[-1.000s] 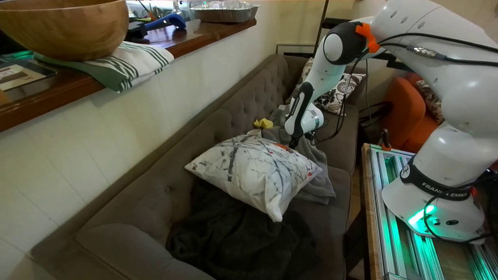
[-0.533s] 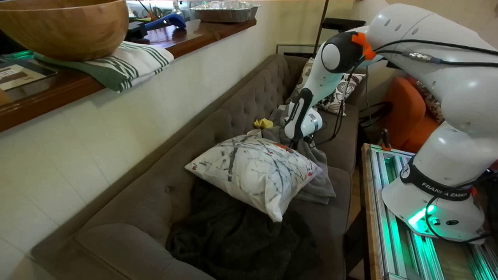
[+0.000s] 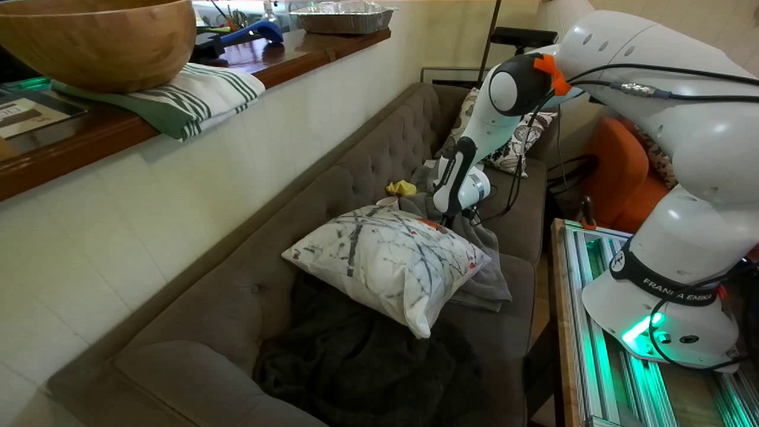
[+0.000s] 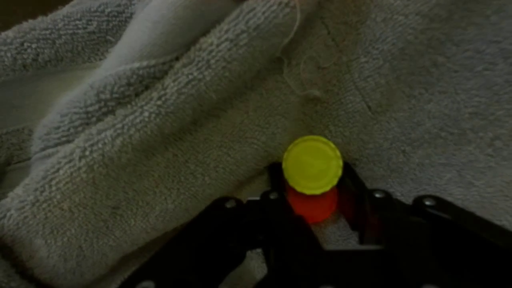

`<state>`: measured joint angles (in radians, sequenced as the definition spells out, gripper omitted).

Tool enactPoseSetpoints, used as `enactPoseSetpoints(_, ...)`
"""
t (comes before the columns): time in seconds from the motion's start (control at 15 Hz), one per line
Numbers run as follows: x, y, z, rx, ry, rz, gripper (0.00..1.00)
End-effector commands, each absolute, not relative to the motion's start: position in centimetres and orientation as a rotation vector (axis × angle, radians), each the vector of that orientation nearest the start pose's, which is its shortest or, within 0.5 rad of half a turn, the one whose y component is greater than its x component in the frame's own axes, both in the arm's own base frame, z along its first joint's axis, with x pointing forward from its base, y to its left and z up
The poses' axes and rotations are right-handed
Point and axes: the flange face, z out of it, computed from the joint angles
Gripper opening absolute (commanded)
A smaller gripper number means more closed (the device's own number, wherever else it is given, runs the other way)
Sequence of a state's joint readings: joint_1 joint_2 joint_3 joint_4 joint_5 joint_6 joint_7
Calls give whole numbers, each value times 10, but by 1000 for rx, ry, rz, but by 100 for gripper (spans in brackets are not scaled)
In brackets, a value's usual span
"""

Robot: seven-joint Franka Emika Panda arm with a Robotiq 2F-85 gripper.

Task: Put the yellow item into the coffee cup

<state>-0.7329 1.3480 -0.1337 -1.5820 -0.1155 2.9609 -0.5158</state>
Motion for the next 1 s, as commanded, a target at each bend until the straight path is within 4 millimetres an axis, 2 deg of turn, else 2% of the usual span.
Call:
enactPoseSetpoints(0.0,380,-443,-134,-3271,227,188,11)
enactPoseSetpoints(0.13,376,-445,-124,-3265,245,239,11)
enactPoseSetpoints(0.4,372,-454,-85,-3261,276,220,11)
enactPoseSetpoints(0.73,387,-471,-16,-3292,328,-12,11)
enactPoseSetpoints(0.93,412,-477,25,-3308,347,-229,11)
